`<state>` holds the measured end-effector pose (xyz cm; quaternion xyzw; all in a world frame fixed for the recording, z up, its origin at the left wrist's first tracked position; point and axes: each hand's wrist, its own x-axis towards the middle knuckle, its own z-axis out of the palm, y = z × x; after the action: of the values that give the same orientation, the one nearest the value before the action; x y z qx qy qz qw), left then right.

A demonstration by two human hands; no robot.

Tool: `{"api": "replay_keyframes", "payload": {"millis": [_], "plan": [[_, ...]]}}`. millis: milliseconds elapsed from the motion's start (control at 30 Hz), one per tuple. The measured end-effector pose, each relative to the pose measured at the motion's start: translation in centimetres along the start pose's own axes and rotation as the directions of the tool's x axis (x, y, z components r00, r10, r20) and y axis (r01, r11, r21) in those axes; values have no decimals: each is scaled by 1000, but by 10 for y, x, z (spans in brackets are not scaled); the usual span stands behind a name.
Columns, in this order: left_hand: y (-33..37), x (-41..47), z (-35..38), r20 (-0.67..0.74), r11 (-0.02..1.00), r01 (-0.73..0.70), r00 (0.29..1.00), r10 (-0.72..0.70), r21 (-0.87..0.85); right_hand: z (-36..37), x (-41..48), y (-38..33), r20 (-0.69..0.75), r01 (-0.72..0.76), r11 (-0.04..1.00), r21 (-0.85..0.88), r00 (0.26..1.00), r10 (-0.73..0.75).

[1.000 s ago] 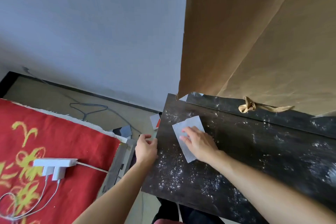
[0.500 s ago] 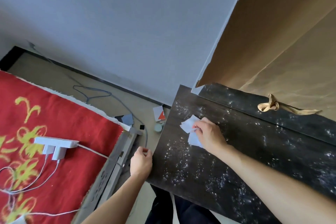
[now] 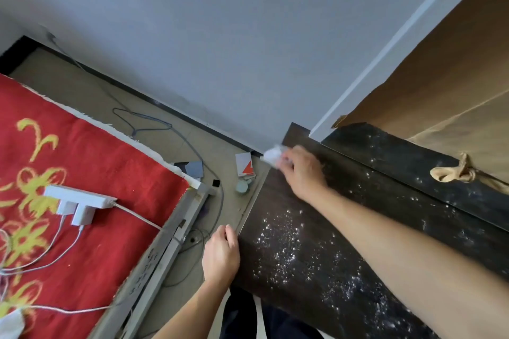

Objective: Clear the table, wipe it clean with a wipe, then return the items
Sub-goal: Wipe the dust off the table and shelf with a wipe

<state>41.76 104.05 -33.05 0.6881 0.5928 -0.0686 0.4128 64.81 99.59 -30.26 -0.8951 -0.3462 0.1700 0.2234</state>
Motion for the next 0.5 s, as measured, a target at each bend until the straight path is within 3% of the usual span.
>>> {"api": "replay_keyframes", "payload": {"millis": [100,133,300,467,500], "plan": [[1,-1,0,0,1000,-22,1000,22,5,3,-43,3,133,147,989,26,980,-150],[2,-1,0,-1,999,-31,1000,31,8,1,-36,5,117,161,987,12,980,-162],[1,1,1,-32,999,-36,999,37,29,-3,44,-9,-164,-63,997,-51,985,54],[-1,2,1,-32,999,-31,999,32,44,4,-27,-2,41,169,986,10,985,-169],[0,2,1,-30,998,-36,999,37,44,-4,-33,10,18,165,986,-15,986,-165]]}}
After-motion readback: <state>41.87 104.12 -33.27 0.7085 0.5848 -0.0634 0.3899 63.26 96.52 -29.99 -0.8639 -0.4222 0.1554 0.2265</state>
